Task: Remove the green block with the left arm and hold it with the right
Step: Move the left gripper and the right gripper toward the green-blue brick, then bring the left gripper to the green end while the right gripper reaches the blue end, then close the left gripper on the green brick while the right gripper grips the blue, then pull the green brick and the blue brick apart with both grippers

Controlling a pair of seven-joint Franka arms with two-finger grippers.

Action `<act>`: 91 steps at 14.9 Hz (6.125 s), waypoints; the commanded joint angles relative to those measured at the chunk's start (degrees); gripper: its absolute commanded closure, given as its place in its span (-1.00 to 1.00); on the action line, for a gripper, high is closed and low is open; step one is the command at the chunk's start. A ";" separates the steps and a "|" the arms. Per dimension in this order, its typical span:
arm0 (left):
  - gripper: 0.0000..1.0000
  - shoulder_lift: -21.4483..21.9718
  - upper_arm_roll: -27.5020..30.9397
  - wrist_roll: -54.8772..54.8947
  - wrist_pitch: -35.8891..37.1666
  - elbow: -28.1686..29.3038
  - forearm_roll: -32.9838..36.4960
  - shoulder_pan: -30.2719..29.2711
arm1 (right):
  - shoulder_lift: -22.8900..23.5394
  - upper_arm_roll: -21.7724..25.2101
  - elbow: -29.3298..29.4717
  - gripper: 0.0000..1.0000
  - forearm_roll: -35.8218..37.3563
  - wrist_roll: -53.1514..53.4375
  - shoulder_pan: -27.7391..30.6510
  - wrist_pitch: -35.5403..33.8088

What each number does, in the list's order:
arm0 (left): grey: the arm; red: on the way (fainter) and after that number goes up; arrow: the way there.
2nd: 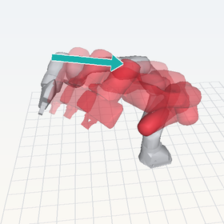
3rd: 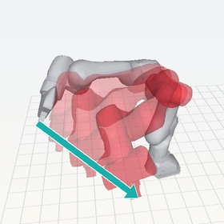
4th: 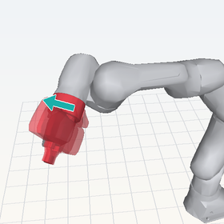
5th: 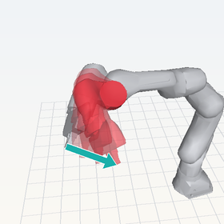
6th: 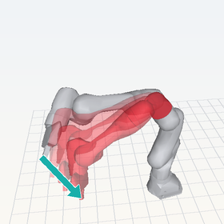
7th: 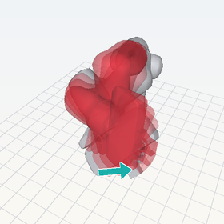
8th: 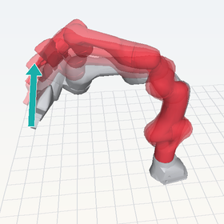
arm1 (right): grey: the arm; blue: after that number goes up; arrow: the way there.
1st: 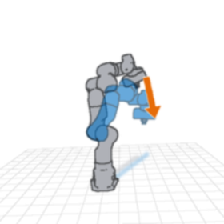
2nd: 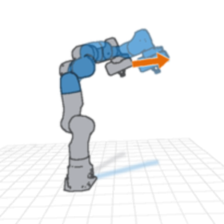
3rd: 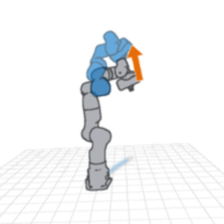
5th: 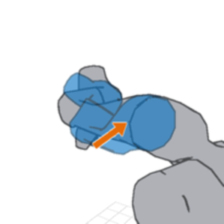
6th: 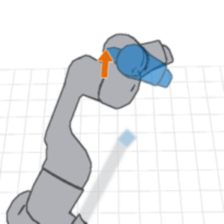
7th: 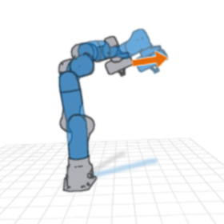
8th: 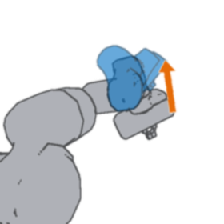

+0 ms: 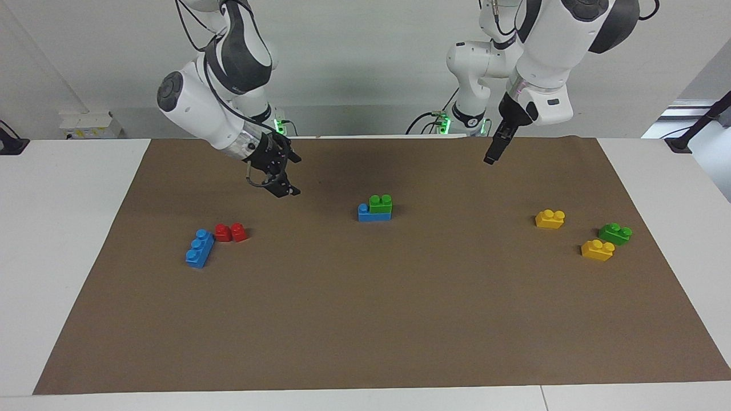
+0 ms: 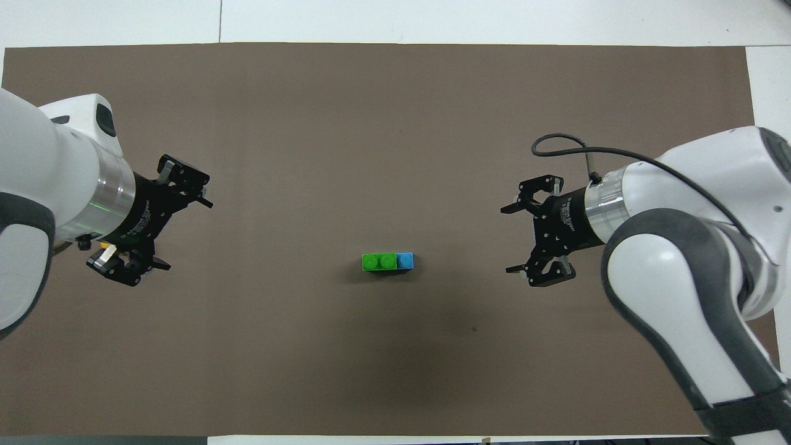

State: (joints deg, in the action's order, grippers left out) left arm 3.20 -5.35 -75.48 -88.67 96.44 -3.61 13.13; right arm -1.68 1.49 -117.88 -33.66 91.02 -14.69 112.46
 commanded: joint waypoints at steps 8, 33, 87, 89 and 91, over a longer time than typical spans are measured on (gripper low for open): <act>-1.00 6.73 0.78 -32.95 -14.93 13.41 -0.87 10.85 | -1.40 0.01 -12.11 -0.93 -3.34 -5.50 -10.27 19.02; -1.00 -5.65 0.86 -59.61 -37.35 21.87 -0.96 23.87 | 10.90 -0.08 -12.73 -0.94 -18.36 -9.46 -20.28 37.30; 1.00 -9.18 0.86 -54.86 -37.80 19.84 1.68 23.17 | 15.83 -0.08 -10.53 1.00 -31.55 -16.23 -23.28 44.16; 1.00 -7.25 0.95 -54.43 -36.05 19.84 1.59 23.08 | 15.57 0.01 -10.53 1.00 -31.55 -16.23 -23.02 43.72; 1.00 -5.14 0.95 -53.82 -33.95 19.67 1.59 21.59 | 13.39 0.27 -10.61 1.00 -30.59 -17.45 -20.57 41.19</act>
State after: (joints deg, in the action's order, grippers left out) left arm -4.80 -4.71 -130.35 -125.80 115.90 -2.12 35.86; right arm 13.69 1.65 -128.79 -63.65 75.92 -37.71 156.07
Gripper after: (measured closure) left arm 0.643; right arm 0.652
